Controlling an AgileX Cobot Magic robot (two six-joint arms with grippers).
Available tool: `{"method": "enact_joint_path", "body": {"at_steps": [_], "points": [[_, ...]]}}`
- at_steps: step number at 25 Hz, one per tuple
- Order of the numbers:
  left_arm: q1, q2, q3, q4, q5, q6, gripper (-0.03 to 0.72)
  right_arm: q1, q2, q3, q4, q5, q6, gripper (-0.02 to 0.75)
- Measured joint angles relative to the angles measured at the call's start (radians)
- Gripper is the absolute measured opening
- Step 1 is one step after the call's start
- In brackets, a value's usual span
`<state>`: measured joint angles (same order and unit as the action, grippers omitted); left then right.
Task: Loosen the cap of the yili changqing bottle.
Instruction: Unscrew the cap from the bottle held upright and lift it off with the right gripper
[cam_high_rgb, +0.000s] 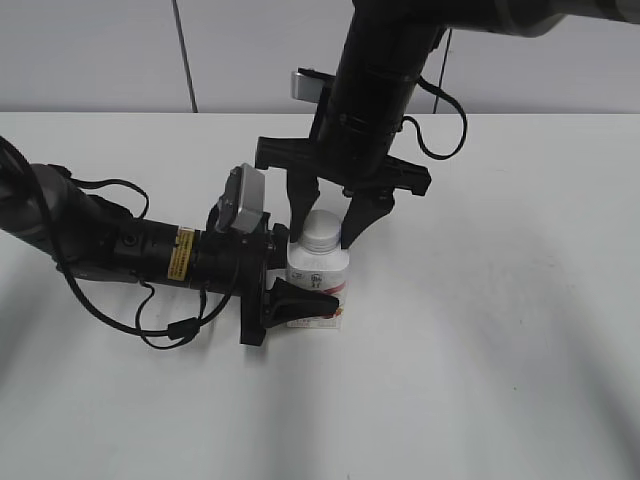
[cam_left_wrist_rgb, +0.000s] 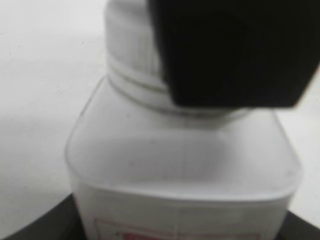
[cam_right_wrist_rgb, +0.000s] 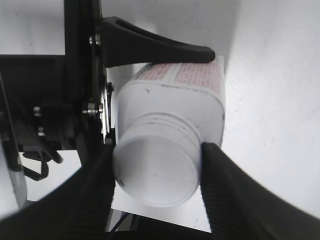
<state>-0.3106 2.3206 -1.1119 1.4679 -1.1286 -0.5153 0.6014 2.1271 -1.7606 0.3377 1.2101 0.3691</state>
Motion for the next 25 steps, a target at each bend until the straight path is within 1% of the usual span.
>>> {"method": "enact_joint_path", "body": {"at_steps": [7,10,14,25], "points": [[0.0,0.0,0.0,-0.001,0.0,0.0,0.419,0.0,0.0,0.0,0.0,0.002,-0.05,0.41],[0.0,0.0,0.0,-0.001,0.0,-0.001,0.419,0.0,0.0,0.0,0.0,0.006,-0.106,0.409],[0.0,0.0,0.0,0.0,-0.001,-0.001,0.419,0.0,0.0,0.0,-0.001,0.011,-0.28,0.409],[0.0,0.0,0.0,0.007,-0.003,-0.001,0.419,0.0,0.0,0.0,-0.009,0.012,-0.88,0.407]]}}
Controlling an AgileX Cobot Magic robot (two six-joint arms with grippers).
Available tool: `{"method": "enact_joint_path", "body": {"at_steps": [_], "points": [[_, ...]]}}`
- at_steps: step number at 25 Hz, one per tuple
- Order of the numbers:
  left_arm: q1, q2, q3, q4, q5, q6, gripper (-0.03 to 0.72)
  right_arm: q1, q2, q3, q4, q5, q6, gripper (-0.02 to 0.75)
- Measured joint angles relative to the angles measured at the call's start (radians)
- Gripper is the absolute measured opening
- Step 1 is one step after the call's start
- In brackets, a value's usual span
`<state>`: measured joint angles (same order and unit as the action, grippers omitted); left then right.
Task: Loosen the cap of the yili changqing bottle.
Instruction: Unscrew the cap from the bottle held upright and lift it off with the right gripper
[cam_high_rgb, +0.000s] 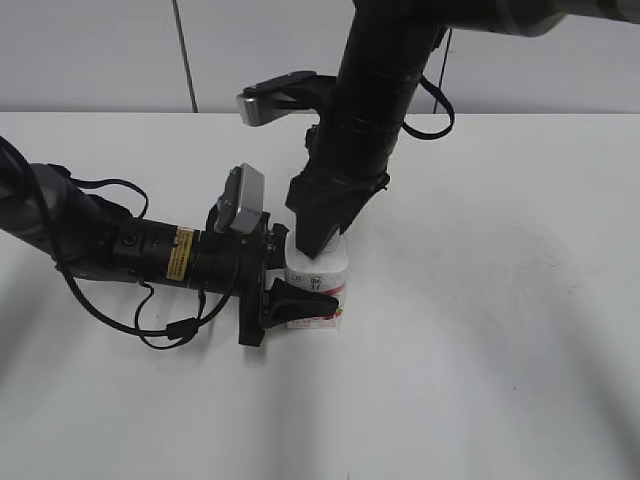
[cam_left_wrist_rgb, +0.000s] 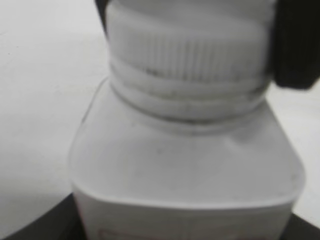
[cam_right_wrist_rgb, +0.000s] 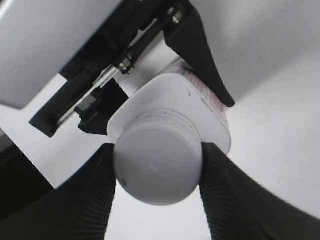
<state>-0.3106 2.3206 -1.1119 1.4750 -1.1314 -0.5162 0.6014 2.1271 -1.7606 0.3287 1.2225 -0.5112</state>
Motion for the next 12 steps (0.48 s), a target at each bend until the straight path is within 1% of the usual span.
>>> {"method": "enact_joint_path", "body": {"at_steps": [12], "points": [[0.001,0.0,0.0,0.009,-0.007,0.0,0.419,0.0,0.0,0.0,-0.003,-0.001,-0.564,0.407]]}}
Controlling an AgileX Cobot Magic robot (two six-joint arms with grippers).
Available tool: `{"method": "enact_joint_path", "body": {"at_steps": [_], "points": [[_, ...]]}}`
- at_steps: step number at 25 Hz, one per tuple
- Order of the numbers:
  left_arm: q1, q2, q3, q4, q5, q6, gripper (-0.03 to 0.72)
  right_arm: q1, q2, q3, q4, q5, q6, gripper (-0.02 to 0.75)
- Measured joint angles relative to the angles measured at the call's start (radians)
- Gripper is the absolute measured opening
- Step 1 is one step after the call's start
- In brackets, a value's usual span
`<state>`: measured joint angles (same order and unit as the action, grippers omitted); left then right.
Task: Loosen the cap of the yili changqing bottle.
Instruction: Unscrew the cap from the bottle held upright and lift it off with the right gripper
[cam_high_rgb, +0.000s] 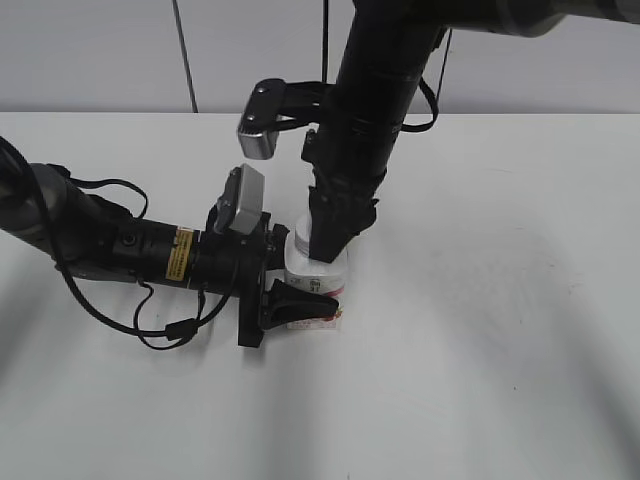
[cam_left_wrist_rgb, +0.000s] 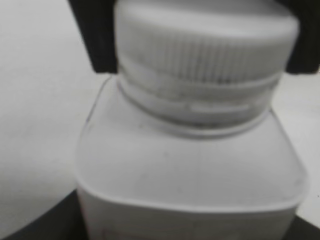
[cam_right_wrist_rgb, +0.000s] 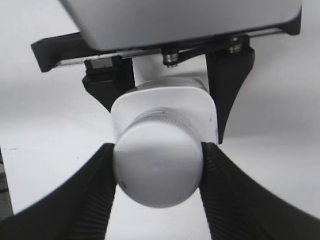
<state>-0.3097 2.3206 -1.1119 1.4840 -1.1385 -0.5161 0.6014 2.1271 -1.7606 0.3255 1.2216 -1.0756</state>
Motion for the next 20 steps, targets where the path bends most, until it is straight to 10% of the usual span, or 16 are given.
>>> {"method": "enact_joint_path", "body": {"at_steps": [20], "points": [[0.0,0.0,0.0,0.018,-0.006,-0.015,0.419,0.0,0.0,0.0,0.018,-0.006,-0.381,0.401]]}}
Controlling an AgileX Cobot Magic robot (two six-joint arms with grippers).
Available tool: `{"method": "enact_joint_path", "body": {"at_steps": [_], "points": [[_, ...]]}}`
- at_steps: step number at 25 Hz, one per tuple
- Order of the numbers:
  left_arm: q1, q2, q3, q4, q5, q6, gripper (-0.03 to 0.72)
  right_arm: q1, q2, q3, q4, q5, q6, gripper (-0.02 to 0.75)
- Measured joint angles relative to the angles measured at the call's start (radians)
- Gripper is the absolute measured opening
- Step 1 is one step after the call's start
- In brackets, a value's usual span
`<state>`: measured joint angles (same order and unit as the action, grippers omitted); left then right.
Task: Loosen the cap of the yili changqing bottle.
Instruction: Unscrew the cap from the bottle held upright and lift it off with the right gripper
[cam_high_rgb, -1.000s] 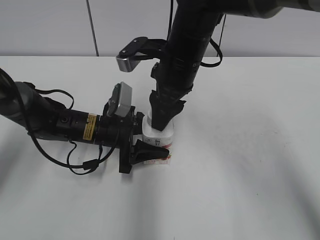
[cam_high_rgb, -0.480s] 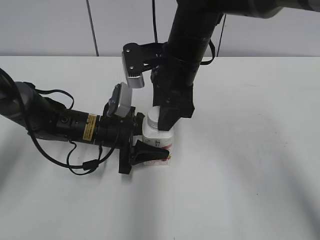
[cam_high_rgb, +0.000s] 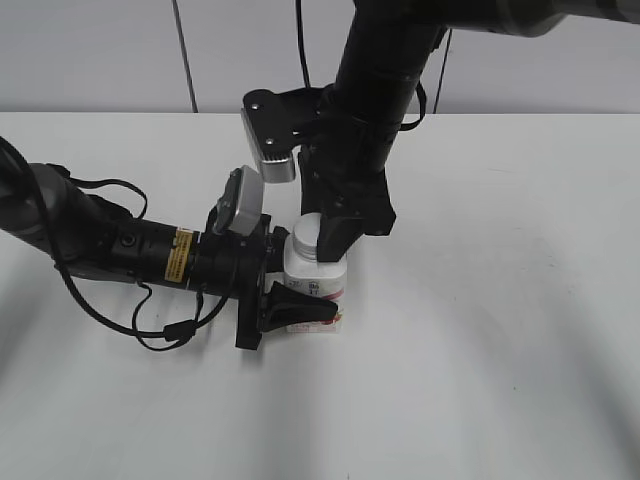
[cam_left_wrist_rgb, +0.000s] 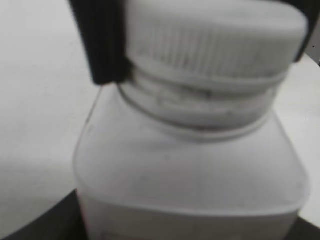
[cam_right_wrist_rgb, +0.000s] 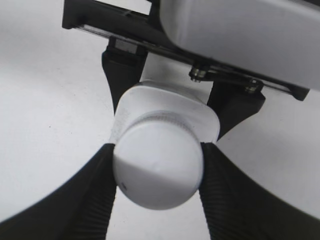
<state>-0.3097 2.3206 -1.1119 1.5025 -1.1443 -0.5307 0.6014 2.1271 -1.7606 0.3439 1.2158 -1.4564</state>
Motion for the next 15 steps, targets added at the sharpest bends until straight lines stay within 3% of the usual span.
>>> {"method": "enact_joint_path", "body": {"at_steps": [15], "points": [[0.0,0.0,0.0,0.006,-0.004,-0.008,0.419,-0.001,-0.002,0.0,0.006,0.001,-0.013,0.4]]}}
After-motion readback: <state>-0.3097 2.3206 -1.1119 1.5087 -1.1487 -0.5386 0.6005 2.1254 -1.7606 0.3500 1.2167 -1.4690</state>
